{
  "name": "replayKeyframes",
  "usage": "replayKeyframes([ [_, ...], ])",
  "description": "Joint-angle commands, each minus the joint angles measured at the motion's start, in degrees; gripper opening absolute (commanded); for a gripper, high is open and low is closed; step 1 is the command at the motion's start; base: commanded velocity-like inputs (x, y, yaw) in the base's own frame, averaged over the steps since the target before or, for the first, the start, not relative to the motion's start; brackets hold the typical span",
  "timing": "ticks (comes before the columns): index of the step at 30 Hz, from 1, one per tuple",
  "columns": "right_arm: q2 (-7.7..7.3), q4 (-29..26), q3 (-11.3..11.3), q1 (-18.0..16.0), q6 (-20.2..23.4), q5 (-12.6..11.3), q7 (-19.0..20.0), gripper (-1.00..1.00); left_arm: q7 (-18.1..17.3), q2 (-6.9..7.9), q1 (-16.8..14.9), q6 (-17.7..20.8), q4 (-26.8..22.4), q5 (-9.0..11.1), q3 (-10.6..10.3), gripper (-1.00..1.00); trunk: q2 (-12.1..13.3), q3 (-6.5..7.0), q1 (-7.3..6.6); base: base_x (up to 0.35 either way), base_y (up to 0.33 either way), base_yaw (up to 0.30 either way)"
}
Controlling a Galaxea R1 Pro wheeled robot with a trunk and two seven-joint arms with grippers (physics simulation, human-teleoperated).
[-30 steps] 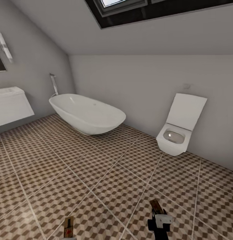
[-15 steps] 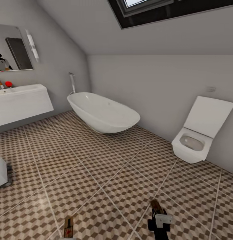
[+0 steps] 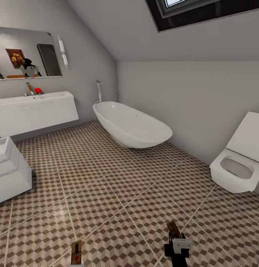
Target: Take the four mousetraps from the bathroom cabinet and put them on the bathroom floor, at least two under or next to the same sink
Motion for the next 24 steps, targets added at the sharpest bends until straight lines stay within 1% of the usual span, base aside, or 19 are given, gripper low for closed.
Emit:
replayKeyframes([
  [1,0.01,0.0,-0.4,0.0,-0.1,0.6,-0.4,-1.00,0.3,-0.06,-0.1,-0.3,0.2,0.2,-0.5,-1.00,0.0,-0.05,0.00,0.000,0.000,0.286],
  [18,0.01,0.0,-0.4,0.0,-0.1,0.6,-0.4,-1.00,0.3,-0.06,-0.1,-0.3,0.2,0.2,-0.5,-1.00,0.0,-0.05,0.00,0.004,-0.002,0.286],
  [24,0.01,0.0,-0.4,0.0,-0.1,0.6,-0.4,-1.00,0.3,-0.08,-0.1,-0.3,0.2,0.2,-0.5,-1.00,0.0,-0.05,0.00,0.213,-0.127,0.286],
])
